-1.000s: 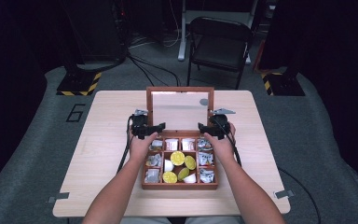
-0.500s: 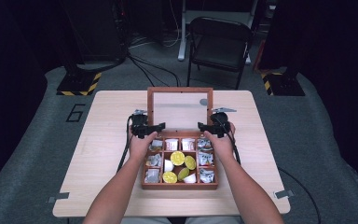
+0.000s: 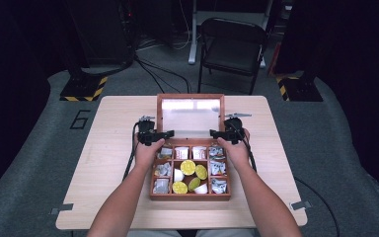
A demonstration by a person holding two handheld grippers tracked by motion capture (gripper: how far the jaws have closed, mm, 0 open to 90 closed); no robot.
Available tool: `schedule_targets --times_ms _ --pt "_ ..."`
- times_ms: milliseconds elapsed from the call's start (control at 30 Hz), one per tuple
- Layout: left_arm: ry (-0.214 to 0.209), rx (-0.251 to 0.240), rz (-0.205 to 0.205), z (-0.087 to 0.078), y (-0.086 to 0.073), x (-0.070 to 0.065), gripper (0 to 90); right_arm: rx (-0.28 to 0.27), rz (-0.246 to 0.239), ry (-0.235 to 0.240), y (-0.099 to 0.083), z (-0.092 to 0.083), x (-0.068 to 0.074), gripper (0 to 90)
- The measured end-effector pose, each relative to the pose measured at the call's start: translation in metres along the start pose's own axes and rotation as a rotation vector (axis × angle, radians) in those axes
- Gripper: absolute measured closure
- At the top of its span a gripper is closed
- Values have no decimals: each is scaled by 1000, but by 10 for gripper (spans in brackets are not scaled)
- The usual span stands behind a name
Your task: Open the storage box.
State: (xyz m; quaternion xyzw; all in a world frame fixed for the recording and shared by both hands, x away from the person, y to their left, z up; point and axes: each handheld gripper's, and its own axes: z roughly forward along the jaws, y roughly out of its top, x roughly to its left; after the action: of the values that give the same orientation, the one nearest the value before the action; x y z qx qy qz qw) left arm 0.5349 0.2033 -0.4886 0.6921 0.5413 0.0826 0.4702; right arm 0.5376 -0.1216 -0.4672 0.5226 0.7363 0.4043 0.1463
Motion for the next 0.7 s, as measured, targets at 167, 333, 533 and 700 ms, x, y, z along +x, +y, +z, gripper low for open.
schedule_targets --times_ms 167,333,533,700 --pt "-9 20 -11 1 0 2 303 10 15 17 0 3 -3 345" --pt "-13 24 -30 3 -1 4 302 20 36 22 0 4 -4 343" --pt "-13 38 -33 3 -1 5 299 29 40 31 -1 6 -7 343" --pt "-26 64 -60 5 -2 9 297 44 65 35 -2 9 -9 340"
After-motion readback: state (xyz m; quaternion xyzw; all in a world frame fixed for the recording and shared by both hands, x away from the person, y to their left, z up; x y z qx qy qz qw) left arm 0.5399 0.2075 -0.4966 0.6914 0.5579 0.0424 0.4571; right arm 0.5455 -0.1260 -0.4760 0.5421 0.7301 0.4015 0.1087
